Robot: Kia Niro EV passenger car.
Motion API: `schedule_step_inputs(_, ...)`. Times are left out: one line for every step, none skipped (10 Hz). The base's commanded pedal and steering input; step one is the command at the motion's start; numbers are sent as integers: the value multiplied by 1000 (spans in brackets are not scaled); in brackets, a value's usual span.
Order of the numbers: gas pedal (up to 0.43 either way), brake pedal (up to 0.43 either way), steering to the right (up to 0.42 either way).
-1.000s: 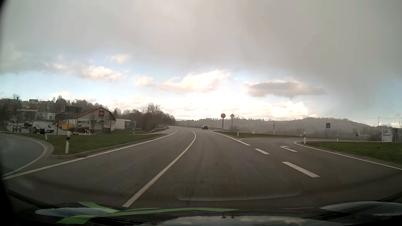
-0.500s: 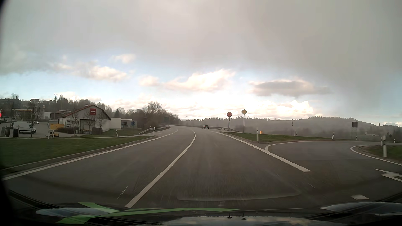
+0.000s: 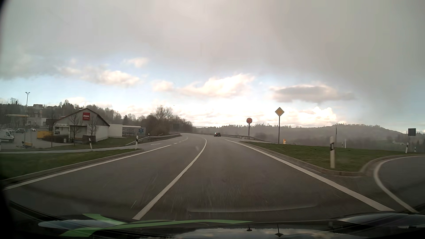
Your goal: Follow the waypoints while adhering to traffic rules and regulations
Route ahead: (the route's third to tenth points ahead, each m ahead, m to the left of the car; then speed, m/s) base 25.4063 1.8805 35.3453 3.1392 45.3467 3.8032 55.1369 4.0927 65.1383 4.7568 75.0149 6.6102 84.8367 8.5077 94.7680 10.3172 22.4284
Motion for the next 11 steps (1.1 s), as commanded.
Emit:
schedule_step_inputs(157,0,-14)
schedule_step_inputs(157,0,-14)
schedule_step_inputs(157,0,-14)
schedule_step_inputs(157,0,-14)
schedule_step_inputs(157,0,-14)
schedule_step_inputs(169,0,-14)
schedule_step_inputs(169,0,-14)
schedule_step_inputs(169,0,-14)
schedule_step_inputs(169,0,-14)
schedule_step_inputs(169,0,-14)
schedule_step_inputs(169,0,-14)
